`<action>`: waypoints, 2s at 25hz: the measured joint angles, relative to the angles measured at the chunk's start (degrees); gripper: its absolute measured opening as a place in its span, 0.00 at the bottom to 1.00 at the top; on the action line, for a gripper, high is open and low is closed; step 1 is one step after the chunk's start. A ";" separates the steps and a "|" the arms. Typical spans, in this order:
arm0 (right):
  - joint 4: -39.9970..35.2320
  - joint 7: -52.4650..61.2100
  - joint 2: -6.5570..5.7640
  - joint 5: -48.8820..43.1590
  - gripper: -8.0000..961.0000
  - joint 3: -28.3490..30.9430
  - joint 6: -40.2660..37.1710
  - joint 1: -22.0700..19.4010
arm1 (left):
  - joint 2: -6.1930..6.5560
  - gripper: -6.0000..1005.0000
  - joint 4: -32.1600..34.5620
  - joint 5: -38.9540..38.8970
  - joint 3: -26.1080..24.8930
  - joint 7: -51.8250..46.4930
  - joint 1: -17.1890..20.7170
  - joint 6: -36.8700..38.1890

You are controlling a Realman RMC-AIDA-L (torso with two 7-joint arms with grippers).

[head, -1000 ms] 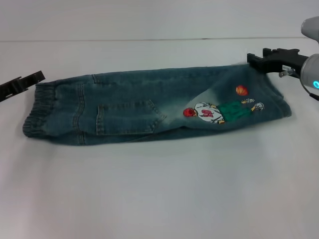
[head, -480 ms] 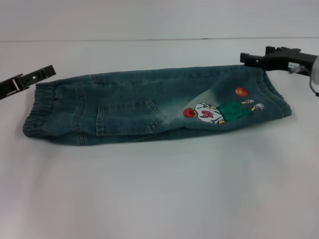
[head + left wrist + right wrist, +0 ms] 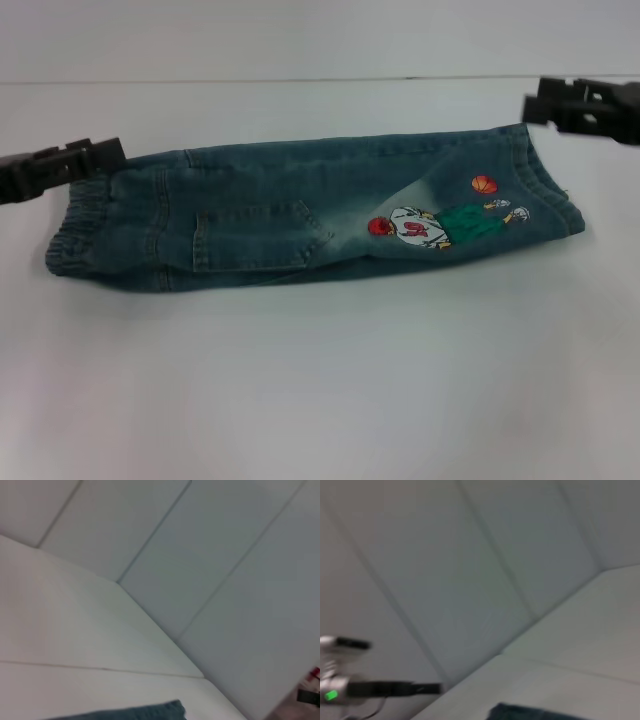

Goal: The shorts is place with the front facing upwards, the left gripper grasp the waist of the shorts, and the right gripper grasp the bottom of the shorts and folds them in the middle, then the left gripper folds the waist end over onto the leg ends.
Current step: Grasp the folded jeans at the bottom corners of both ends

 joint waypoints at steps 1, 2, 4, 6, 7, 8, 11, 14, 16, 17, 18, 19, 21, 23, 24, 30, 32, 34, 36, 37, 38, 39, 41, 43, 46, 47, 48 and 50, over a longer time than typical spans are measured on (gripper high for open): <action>0.00 0.00 0.00 0.00 0.96 0.00 0.00 0.00 | 0.01 0.92 0.13 0.12 0.18 -0.06 0.12 0.91; -1.13 -0.12 0.02 -0.38 0.96 -0.24 -2.57 -0.61 | 0.04 0.91 0.20 0.22 0.40 -0.14 0.23 1.60; -4.24 -0.70 0.61 -1.63 0.96 -0.83 -7.17 -2.19 | 0.25 0.91 0.20 1.02 1.45 -0.68 0.46 2.78; -7.61 -1.59 1.93 -2.93 0.96 -1.20 -10.09 -3.91 | 0.56 0.90 0.23 2.50 2.37 -1.46 0.51 3.10; -9.22 -2.08 2.85 -3.46 0.96 -1.45 -10.77 -4.79 | 0.77 0.90 0.32 3.78 2.82 -2.12 0.51 3.06; -10.87 -2.45 3.75 -3.82 0.96 -1.61 -10.95 -5.66 | 0.89 0.90 0.38 4.53 3.00 -2.48 0.51 2.95; -14.55 -3.23 6.41 -5.83 0.96 -1.75 -10.41 -7.46 | 1.05 0.89 1.96 9.21 3.34 -4.44 0.51 0.40; -14.43 -3.48 7.38 -7.09 0.96 -1.61 -8.55 -7.78 | 0.90 0.89 3.85 16.50 3.39 -8.32 0.31 -6.19; -12.70 -3.97 7.34 -7.14 0.96 -1.84 -6.82 -7.77 | 0.83 0.88 4.27 21.19 3.44 -11.03 -0.43 -9.83; -12.70 -3.97 7.34 -7.14 0.96 -1.84 -6.82 -7.77 | 0.83 0.88 4.27 21.19 3.44 -11.03 -0.43 -9.83; -12.08 -4.37 7.27 -7.16 0.96 -1.85 -6.37 -7.67 | 0.51 0.88 4.40 23.25 3.82 -12.36 -0.91 -12.39; -11.98 -4.46 7.27 -7.16 0.96 -1.84 -6.17 -7.65 | 0.30 0.87 4.40 24.14 4.22 -13.14 -1.13 -13.91; -11.89 -4.55 7.28 -7.17 0.96 -1.85 -6.02 -7.63 | 0.14 0.87 4.37 24.66 4.61 -13.75 -1.35 -15.15; -11.58 -4.83 7.29 -7.17 0.96 -1.87 -5.59 -7.58 | -0.50 0.86 3.99 25.90 5.90 -15.24 -1.95 -19.11; -11.46 -4.91 7.30 -7.17 0.96 -1.88 -5.42 -7.54 | -0.83 0.86 3.89 26.48 6.49 -15.74 -2.19 -21.11; -11.29 -5.00 7.37 -7.17 0.96 -1.93 -5.06 -7.33 | -1.19 0.85 1.67 28.90 9.79 -16.45 -3.57 -25.90; -11.02 -5.00 7.41 -7.17 0.96 -1.93 -4.99 -7.29 | -1.21 0.84 0.89 30.10 10.09 -16.58 -4.00 -26.56; -10.50 -5.00 7.41 -7.17 0.96 -1.93 -4.83 -7.26 | -1.38 0.84 0.55 30.68 10.08 -16.56 -4.23 -26.80; -10.04 -5.00 7.37 -7.17 0.96 -1.92 -4.57 -7.26 | -1.56 0.83 0.55 30.57 9.97 -16.50 -4.31 -27.18; -9.94 -5.00 7.36 -7.17 0.96 -1.91 -4.52 -7.26 | -1.61 0.83 0.55 30.45 9.96 -16.46 -4.36 -27.28; -9.87 -5.00 7.36 -7.17 0.96 -1.89 -4.49 -7.27 | -1.65 0.80 0.55 30.45 9.97 -16.44 -4.45 -27.28; -9.87 -4.99 7.36 -7.17 0.96 -1.86 -4.48 -7.27 | -1.70 0.77 0.52 30.46 9.98 -16.40 -4.54 -27.27; -9.87 -4.99 7.33 -7.16 0.96 -1.83 -4.45 -7.26 | -1.92 0.70 0.50 30.46 10.06 -16.24 -4.74 -27.27; -9.87 -4.93 7.21 -7.17 0.96 -1.79 -4.42 -7.18 | -1.99 0.64 0.62 30.39 10.06 -16.18 -4.75 -27.15; -9.87 -4.82 6.96 -7.17 0.96 -1.82 -4.41 -6.98 | -2.00 0.59 0.76 30.26 10.09 -16.17 -4.76 -26.92; -9.87 -4.82 6.96 -7.17 0.96 -1.82 -4.41 -6.98 | -2.00 0.57 0.79 30.24 10.10 -16.16 -4.78 -26.90; -9.87 -4.82 6.92 -7.17 0.96 -1.85 -4.41 -6.94 | -2.02 0.56 0.80 30.23 10.10 -16.16 -4.80 -26.87; -9.88 -4.86 6.89 -7.17 0.96 -1.88 -4.38 -6.87 | -2.12 0.52 0.84 30.23 10.11 -16.15 -4.89 -26.77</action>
